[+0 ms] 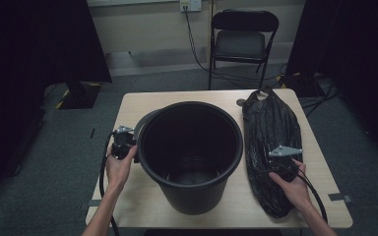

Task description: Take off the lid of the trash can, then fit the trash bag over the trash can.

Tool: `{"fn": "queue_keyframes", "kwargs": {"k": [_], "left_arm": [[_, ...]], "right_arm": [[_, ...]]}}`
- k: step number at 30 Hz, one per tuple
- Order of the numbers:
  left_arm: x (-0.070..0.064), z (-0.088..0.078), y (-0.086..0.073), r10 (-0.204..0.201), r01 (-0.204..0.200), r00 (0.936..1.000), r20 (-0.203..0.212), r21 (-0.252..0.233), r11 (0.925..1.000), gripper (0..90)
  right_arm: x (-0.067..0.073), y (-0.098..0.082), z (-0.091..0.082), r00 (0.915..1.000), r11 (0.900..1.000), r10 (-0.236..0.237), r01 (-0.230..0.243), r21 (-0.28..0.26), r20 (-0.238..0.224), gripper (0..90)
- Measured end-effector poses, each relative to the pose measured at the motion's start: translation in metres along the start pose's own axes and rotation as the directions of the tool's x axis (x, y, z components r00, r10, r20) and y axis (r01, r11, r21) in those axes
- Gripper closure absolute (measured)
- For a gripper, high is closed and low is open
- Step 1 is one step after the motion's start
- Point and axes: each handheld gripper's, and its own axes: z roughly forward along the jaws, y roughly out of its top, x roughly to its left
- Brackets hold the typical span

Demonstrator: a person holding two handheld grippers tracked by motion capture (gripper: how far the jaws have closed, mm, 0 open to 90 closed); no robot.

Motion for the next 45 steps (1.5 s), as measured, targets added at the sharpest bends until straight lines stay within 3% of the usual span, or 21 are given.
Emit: {"fn": "queue_keyframes", "kwargs": {"k": [1, 4, 5, 6, 7, 8, 9, 10, 11, 13, 14, 16, 19, 22, 33, 34, 35, 36, 38, 41, 45], "left_arm": [[-0.007, -0.004, -0.012, 0.021, -0.021, 0.9998, 0.0, 0.02, 0.9996, 21.4], [-0.011, -0.009, -0.024, 0.03, -0.03, 0.9995, -0.005, 0.025, 0.9992, 21.4], [-0.013, -0.014, -0.037, 0.012, -0.013, 0.9996, 0.026, 0.03, 0.9995, 21.4], [-0.013, -0.014, -0.037, 0.012, -0.013, 0.9996, 0.026, 0.03, 0.9995, 21.4], [-0.015, -0.019, -0.051, 0.056, -0.056, 0.9984, -0.011, 0.041, 0.9976, 21.4], [-0.015, -0.019, -0.051, 0.056, -0.056, 0.9984, -0.011, 0.041, 0.9976, 21.4], [-0.015, -0.021, -0.066, 0.046, -0.046, 0.9989, -0.002, 0.042, 0.9981, 21.4], [-0.015, -0.021, -0.066, 0.046, -0.046, 0.9989, -0.002, 0.042, 0.9981, 21.4], [-0.014, -0.022, -0.08, 0.018, -0.019, 0.9995, 0.026, 0.057, 0.9982, 21.4], [-0.015, -0.022, -0.086, 0.035, -0.037, 0.9991, 0.025, 0.062, 0.9974, 21.8], [-0.017, -0.02, -0.091, 0.068, -0.067, 0.9977, -0.006, 0.073, 0.9951, 21.8], [-0.016, -0.015, -0.095, 0.072, -0.072, 0.9974, 0.001, 0.082, 0.994, 21.7], [-0.016, -0.007, -0.097, 0.111, -0.106, 0.9932, -0.035, 0.124, 0.9866, 21.7], [-0.017, -0.004, -0.098, 0.135, -0.128, 0.9897, -0.05, 0.125, 0.984, 19.6], [-0.016, 0.004, -0.104, 0.139, -0.137, 0.9889, -0.054, 0.032, 0.9901, 10.4], [-0.016, 0.004, -0.104, 0.136, -0.135, 0.9893, -0.052, 0.029, 0.9905, 10.0], [-0.017, 0.005, -0.104, 0.132, -0.13, 0.9899, -0.053, 0.027, 0.9911, 10.0], [-0.017, 0.006, -0.105, 0.132, -0.132, 0.9897, -0.054, 0.014, 0.9912, 8.8], [-0.017, 0.007, -0.106, 0.132, -0.132, 0.9901, -0.049, 0.008, 0.9913, 7.8], [-0.017, 0.007, -0.105, 0.136, -0.135, 0.9897, -0.045, 0.012, 0.9907, 6.9], [-0.017, 0.008, -0.105, 0.137, -0.137, 0.9892, -0.051, 0.013, 0.9905, 5.8]], "right_arm": [[0.0, 0.001, -0.003, 0.9999, 1.0, 0.006, -0.006, -0.007, -0.01, 20.0], [0.001, 0.001, -0.01, 0.9993, 1.0, 0.001, -0.001, -0.005, -0.036, 18.8], [0.003, 0.0, -0.019, 0.9967, 1.0, -0.018, 0.019, 0.006, -0.079, 18.3], [0.004, -0.002, -0.025, 0.9964, 1.0, -0.027, 0.028, 0.009, -0.08, 18.2], [0.006, -0.004, -0.03, 0.9963, 0.999, -0.044, 0.044, 0.005, -0.073, 16.7], [0.006, -0.004, -0.03, 0.9963, 0.999, -0.044, 0.044, 0.005, -0.073, 16.7], [0.006, -0.008, -0.039, 0.9962, 0.998, -0.053, 0.054, 0.011, -0.069, 15.6], [0.006, -0.008, -0.039, 0.9962, 0.998, -0.053, 0.054, 0.011, -0.069, 15.6], [0.005, -0.014, -0.045, 0.9969, 0.998, -0.05, 0.051, 0.024, -0.061, 15.6], [0.005, -0.018, -0.046, 0.9974, 0.998, -0.048, 0.05, 0.034, -0.054, 15.6], [0.004, -0.021, -0.046, 0.998, 0.998, -0.041, 0.042, 0.04, -0.048, 15.8], [0.003, -0.028, -0.042, 0.9991, 0.997, -0.042, 0.043, 0.066, -0.01, 16.4], [-0.002, -0.029, -0.033, 0.9998, 0.997, -0.018, 0.019, 0.077, -0.003, 17.6], [-0.003, -0.026, -0.02, 0.9998, 0.996, 0.018, -0.017, 0.083, -0.01, 20.2], [0.006, 0.002, 0.019, 1.0, 0.998, -0.007, 0.006, 0.064, 0.003, 21.1], [0.008, 0.008, 0.022, 1.0, 0.998, 0.001, -0.001, 0.066, 0.0, 34.5], [0.008, 0.008, 0.022, 1.0, 0.998, 0.001, -0.001, 0.066, 0.0, 34.5], [0.009, 0.012, 0.025, 1.0, 0.999, 0.003, -0.002, 0.054, -0.006, 48.5], [0.009, 0.013, 0.026, 1.0, 0.999, -0.003, 0.003, 0.044, -0.007, 53.4], [0.006, 0.013, 0.026, 0.9999, 0.999, 0.013, -0.013, 0.034, -0.007, 76.4], [0.001, 0.013, 0.027, 0.9987, 0.999, 0.041, -0.041, 0.027, -0.03, 89.2]]}}
